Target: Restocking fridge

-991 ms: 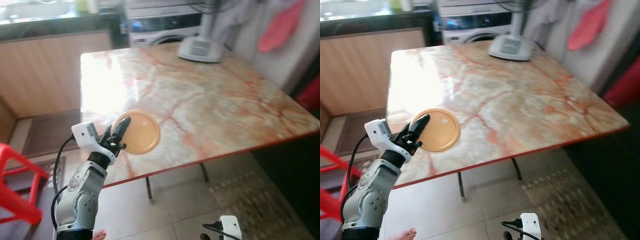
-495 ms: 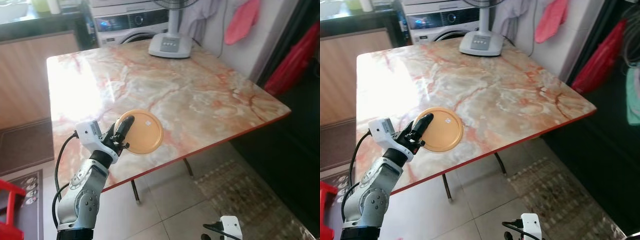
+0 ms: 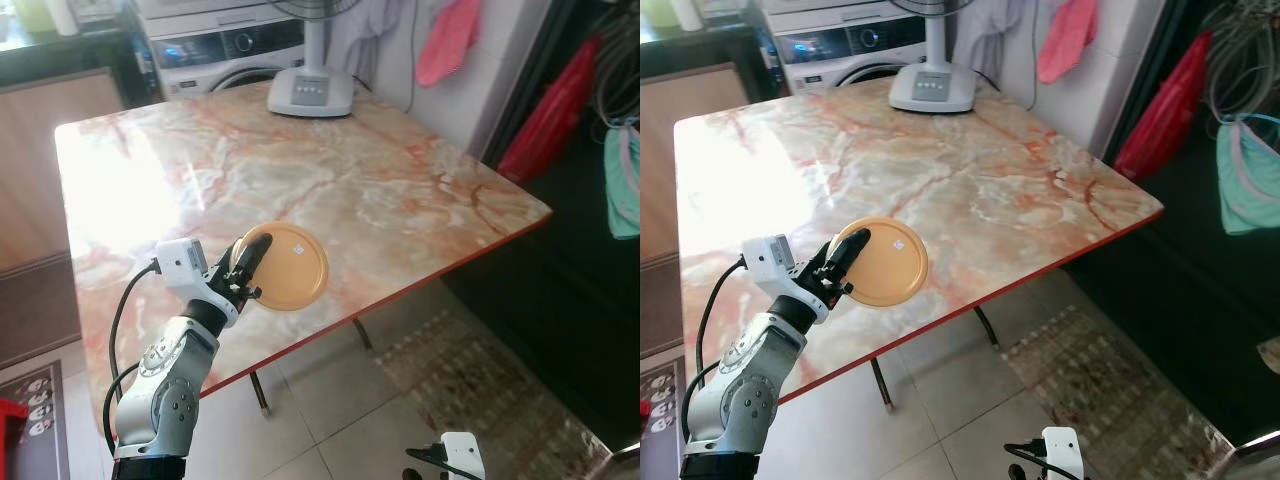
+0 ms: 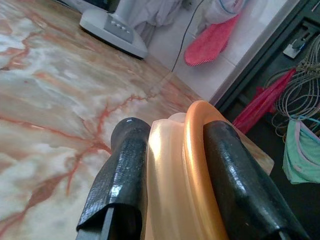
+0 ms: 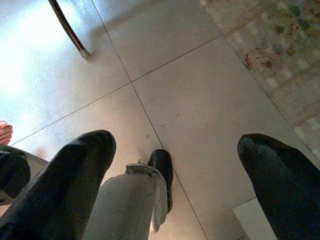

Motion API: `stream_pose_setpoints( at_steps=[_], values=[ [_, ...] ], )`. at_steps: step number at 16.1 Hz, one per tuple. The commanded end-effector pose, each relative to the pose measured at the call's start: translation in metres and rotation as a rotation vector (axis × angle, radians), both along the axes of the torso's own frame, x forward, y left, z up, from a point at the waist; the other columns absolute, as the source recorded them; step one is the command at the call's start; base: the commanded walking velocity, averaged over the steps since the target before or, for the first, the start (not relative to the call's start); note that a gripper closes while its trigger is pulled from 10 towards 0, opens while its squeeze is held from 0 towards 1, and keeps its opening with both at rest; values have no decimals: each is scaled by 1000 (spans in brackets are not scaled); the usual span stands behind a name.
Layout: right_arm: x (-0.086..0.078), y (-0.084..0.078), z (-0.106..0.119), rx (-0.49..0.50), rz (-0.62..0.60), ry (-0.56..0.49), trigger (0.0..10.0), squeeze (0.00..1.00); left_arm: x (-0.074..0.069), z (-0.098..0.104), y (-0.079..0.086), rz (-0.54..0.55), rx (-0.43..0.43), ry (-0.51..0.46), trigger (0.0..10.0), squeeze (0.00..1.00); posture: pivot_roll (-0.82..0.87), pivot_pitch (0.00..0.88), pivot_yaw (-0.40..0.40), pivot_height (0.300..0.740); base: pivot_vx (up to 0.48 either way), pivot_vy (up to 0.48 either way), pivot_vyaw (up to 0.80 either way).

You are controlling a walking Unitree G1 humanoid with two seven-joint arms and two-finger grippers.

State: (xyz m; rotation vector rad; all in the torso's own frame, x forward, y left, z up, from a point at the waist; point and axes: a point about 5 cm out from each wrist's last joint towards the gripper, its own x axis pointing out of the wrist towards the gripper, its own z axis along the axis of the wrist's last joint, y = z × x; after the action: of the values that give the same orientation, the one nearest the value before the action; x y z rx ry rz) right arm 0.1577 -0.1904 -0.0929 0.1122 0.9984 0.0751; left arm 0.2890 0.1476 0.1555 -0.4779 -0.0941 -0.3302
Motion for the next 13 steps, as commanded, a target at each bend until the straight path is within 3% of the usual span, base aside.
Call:
stream_pose_setpoints(
  at_steps=[1, 4, 13],
  values=[
    [-2, -1, -1, -5, -1, 13, 10000, 0, 2, 5, -3, -6, 9, -18, 10000, 0, 37, 0, 4, 740, 0, 0, -800],
    [-2, -1, -1, -5, -1, 13, 10000, 0, 1, 4, -5, -13, 15, -20, 10000, 0, 35, 0, 3, 740, 0, -363, -800],
    [-3, -1, -1, -1, 11, 20, 10000, 0, 3, 4, -7, -17, 23, -18, 10000, 0, 34, 0, 4, 740, 0, 0, -800]
  ],
)
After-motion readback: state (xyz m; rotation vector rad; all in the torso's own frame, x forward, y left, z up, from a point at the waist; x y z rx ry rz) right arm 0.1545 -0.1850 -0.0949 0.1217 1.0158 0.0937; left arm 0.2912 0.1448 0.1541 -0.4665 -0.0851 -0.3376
